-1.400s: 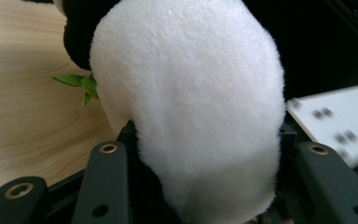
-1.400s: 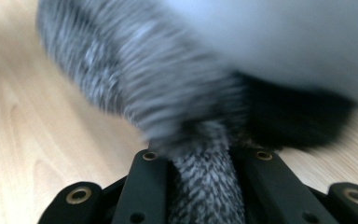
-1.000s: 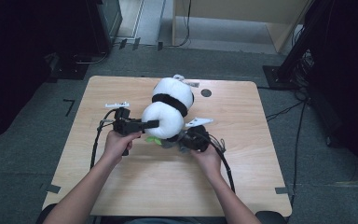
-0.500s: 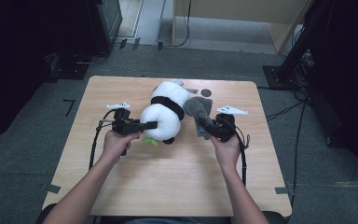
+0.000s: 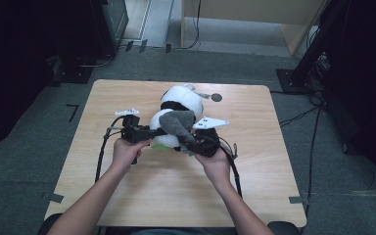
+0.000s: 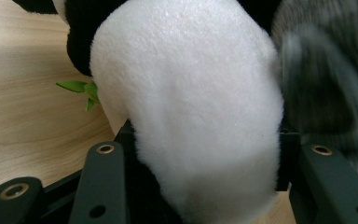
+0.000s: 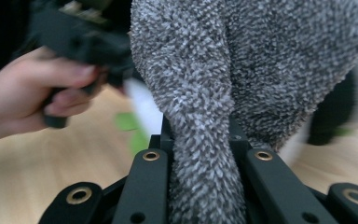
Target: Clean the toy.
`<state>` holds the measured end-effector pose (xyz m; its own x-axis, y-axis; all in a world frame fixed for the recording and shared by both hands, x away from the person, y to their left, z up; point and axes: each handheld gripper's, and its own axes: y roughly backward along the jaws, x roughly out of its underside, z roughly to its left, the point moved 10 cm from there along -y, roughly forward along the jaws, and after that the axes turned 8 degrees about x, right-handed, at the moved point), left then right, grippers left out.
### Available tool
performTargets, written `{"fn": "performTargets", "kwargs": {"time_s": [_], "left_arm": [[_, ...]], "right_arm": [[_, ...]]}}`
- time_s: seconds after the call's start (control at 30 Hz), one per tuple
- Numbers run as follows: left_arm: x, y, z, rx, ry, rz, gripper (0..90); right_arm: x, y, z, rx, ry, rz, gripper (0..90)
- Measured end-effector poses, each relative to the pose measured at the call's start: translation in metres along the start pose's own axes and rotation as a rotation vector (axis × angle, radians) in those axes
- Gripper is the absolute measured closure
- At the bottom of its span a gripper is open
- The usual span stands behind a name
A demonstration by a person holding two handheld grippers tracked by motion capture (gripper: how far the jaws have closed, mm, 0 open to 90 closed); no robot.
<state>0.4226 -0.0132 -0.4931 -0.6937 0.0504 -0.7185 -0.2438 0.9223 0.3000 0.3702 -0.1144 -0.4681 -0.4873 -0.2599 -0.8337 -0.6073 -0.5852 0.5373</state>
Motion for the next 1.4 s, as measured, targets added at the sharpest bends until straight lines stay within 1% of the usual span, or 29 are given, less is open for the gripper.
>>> {"fn": "performTargets", "kwargs": {"time_s": [0.07, 0.1, 0.13, 0.17, 0.2, 0.23, 0.33, 0.37, 0.4, 0.43, 0.47, 0.5, 0.53, 0.57, 0.63, 0.67, 0.77, 0.83, 0.87, 0.9, 1.0, 1.03, 1.07, 1.1, 1.13, 1.23, 1.3, 1.4], "left_arm": [[-0.002, 0.0, -0.003, 0.013, 0.003, -0.013, 48.6], [-0.002, 0.0, -0.005, 0.018, 0.001, -0.015, 48.6], [-0.003, 0.0, -0.005, 0.019, 0.0, -0.015, 48.6], [-0.003, 0.001, -0.006, 0.016, 0.008, -0.02, 48.6], [-0.003, 0.001, -0.007, 0.014, 0.009, -0.019, 48.7], [-0.003, 0.001, -0.007, 0.012, 0.01, -0.019, 48.7], [-0.005, 0.002, -0.007, 0.023, 0.021, -0.031, 48.7], [-0.007, 0.003, -0.008, 0.038, 0.033, -0.043, 48.6], [-0.01, 0.004, -0.01, 0.062, 0.05, -0.058, 48.6], [-0.011, 0.006, -0.011, 0.073, 0.055, -0.067, 48.5], [-0.012, 0.007, -0.011, 0.061, 0.035, -0.06, 48.5], [-0.012, 0.007, -0.011, 0.053, 0.026, -0.054, 48.5], [-0.01, 0.007, -0.01, 0.041, 0.022, -0.041, 48.5], [-0.009, 0.007, -0.009, 0.042, 0.028, -0.035, 48.5], [-0.008, 0.006, -0.006, 0.042, 0.04, -0.037, 48.4], [-0.007, 0.005, -0.006, 0.041, 0.047, -0.036, 48.4], [-0.006, 0.005, -0.005, 0.033, 0.036, -0.026, 48.4], [-0.007, 0.006, -0.005, 0.037, 0.038, -0.028, 48.4], [-0.007, 0.007, -0.005, 0.04, 0.035, -0.03, 48.4], [-0.008, 0.008, -0.006, 0.047, 0.042, -0.035, 48.4], [-0.01, 0.013, -0.006, 0.065, 0.044, -0.041, 48.4], [-0.01, 0.014, -0.006, 0.065, 0.039, -0.039, 48.3], [-0.011, 0.016, -0.006, 0.06, 0.025, -0.033, 48.2], [-0.011, 0.017, -0.006, 0.048, 0.003, -0.028, 48.2], [-0.011, 0.018, -0.005, 0.046, -0.01, -0.027, 48.1], [-0.014, 0.023, -0.005, 0.042, -0.024, -0.043, 48.2], [-0.015, 0.026, -0.002, 0.028, -0.028, -0.046, 48.2], [-0.016, 0.033, 0.007, -0.016, -0.038, -0.046, 48.1]], "right_arm": [[0.004, -0.006, 0.016, -0.032, 0.035, 0.023, 77.9], [0.007, -0.01, 0.024, -0.04, 0.055, 0.035, 77.9], [0.009, -0.013, 0.03, -0.039, 0.08, 0.039, 77.9], [0.011, -0.016, 0.034, -0.032, 0.109, 0.041, 77.9], [0.013, -0.018, 0.037, -0.025, 0.133, 0.042, 77.9], [0.015, -0.02, 0.039, -0.024, 0.144, 0.045, 77.9], [0.024, -0.027, 0.042, -0.036, 0.159, 0.063, 78.0], [0.029, -0.03, 0.042, -0.036, 0.168, 0.081, 78.0], [0.034, -0.034, 0.041, -0.025, 0.184, 0.107, 78.1], [0.042, -0.04, 0.038, -0.007, 0.2, 0.138, 78.1], [0.046, -0.043, 0.035, 0.004, 0.197, 0.146, 78.0], [0.049, -0.046, 0.031, 0.007, 0.175, 0.139, 78.1], [0.05, -0.047, 0.028, 0.008, 0.166, 0.136, 78.1], [0.051, -0.049, 0.023, 0.005, 0.139, 0.134, 78.1], [0.052, -0.049, 0.018, -0.001, 0.121, 0.138, 78.2], [0.053, -0.05, 0.014, 0.006, 0.125, 0.144, 78.1], [0.055, -0.051, 0.004, 0.029, 0.13, 0.157, 78.2], [0.058, -0.051, -0.003, 0.043, 0.13, 0.165, 78.2], [0.058, -0.051, -0.007, 0.054, 0.119, 0.171, 78.2], [0.059, -0.05, -0.011, 0.062, 0.117, 0.174, 78.2], [0.059, -0.047, -0.027, 0.1, 0.089, 0.174, 78.2], [0.059, -0.045, -0.035, 0.118, 0.069, 0.172, 78.2], [0.059, -0.043, -0.04, 0.129, 0.06, 0.174, 78.1], [0.058, -0.041, -0.047, 0.141, 0.042, 0.171, 78.1], [0.058, -0.038, -0.056, 0.154, 0.017, 0.172, 78.0], [0.056, -0.03, -0.074, 0.188, -0.021, 0.171, 77.9], [0.055, -0.024, -0.086, 0.205, -0.06, 0.171, 77.7], [0.053, -0.017, -0.097, 0.218, -0.085, 0.17, 77.0]]}}
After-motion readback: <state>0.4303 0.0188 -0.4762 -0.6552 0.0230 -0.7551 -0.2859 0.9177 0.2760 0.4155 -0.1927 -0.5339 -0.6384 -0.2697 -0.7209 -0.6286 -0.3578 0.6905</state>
